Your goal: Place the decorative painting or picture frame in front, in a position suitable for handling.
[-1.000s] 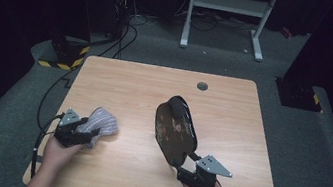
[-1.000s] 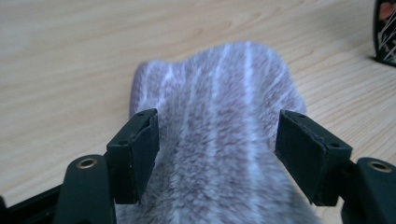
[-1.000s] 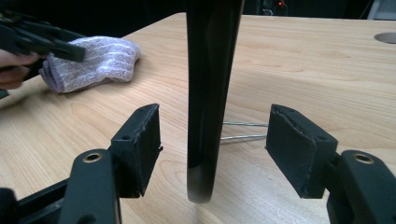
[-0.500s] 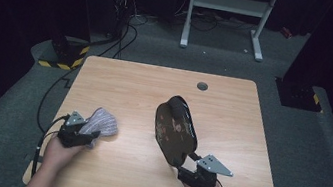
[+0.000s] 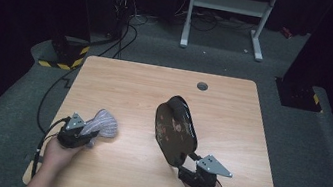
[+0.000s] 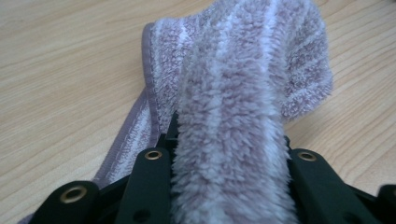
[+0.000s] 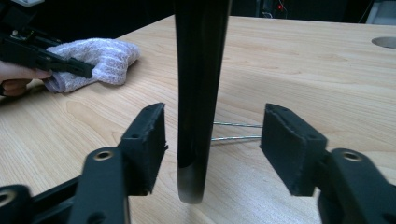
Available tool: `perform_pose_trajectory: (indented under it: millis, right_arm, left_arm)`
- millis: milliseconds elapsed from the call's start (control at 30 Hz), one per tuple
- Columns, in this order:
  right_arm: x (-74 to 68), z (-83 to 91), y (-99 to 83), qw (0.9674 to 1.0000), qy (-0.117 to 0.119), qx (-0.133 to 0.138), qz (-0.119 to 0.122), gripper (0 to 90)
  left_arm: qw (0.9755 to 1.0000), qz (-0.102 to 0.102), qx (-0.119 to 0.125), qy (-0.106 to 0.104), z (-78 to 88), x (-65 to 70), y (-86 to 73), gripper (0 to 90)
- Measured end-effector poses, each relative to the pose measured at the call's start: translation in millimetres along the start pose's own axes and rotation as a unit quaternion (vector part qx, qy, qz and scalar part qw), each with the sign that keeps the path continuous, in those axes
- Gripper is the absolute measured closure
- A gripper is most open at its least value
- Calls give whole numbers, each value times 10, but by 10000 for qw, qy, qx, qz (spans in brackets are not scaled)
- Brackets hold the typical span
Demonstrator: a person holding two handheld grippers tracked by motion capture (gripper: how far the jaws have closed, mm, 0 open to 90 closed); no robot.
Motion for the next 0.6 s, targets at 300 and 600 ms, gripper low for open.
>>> perform_pose_trajectory:
  millis: [300,600]
  right_arm:
    - [-37,-18,-23,9999,1,-99,126,540]
    - [-34,-84,-24,9998,37,-170,79,667]
  left_arm:
    - [9977,30,570,-358,103,148,176,633]
    - [9946,40,713,-749,80,335,269,623]
Point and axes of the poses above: each handheld gripper's, and its own axes: z roughly backward along the jaws, y roughly out of its top, x roughly to its right, the point moved 6 cm from there along -z, roughly forward along the jaws, and after that the axes turned 10 degrees about -y, right-handed, at the moved point
